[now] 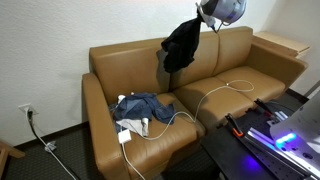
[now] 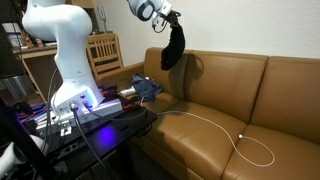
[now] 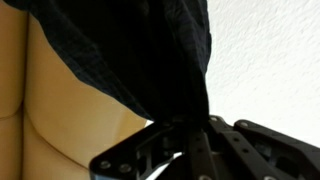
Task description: Move the black clothing and the jean trousers to the right
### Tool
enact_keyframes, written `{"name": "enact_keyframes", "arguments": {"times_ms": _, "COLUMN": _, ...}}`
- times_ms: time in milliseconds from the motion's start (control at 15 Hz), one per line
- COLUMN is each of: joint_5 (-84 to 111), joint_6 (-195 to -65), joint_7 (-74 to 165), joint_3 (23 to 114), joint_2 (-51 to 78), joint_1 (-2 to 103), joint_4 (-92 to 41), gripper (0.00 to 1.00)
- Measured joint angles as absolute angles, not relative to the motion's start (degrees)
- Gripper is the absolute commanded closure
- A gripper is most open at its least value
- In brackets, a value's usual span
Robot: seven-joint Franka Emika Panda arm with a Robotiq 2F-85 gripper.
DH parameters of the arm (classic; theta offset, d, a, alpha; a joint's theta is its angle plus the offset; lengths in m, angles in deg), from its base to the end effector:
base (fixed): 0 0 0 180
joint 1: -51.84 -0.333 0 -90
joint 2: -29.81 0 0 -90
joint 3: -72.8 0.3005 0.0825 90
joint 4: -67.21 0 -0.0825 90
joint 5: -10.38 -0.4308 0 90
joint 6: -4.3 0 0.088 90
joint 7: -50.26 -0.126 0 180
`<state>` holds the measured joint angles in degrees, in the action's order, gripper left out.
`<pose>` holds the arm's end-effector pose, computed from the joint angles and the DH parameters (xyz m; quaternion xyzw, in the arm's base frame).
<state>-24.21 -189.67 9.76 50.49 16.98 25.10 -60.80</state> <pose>0.6247 -0.0131 0.3233 -0.7291 0.5185 -0.3991 0.2010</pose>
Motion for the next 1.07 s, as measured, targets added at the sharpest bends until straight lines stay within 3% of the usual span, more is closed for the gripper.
{"name": "enact_keyframes", "arguments": {"times_ms": 400, "joint_5": -26.98, "joint_6": -174.97, "joint_7": 6.08, "joint_3": 49.33, "joint_2": 13.97, "joint_1": 41.05, "joint_4": -56.26, "gripper": 1.0}}
{"name": "enact_keyframes", "arguments": {"times_ms": 1067, "joint_5": -43.11, "joint_6": -156.32, "joint_7": -1.58, "joint_3": 58.7, "joint_2": -6.67, "joint_1": 63.3, "joint_4": -34.31, "gripper": 1.0}}
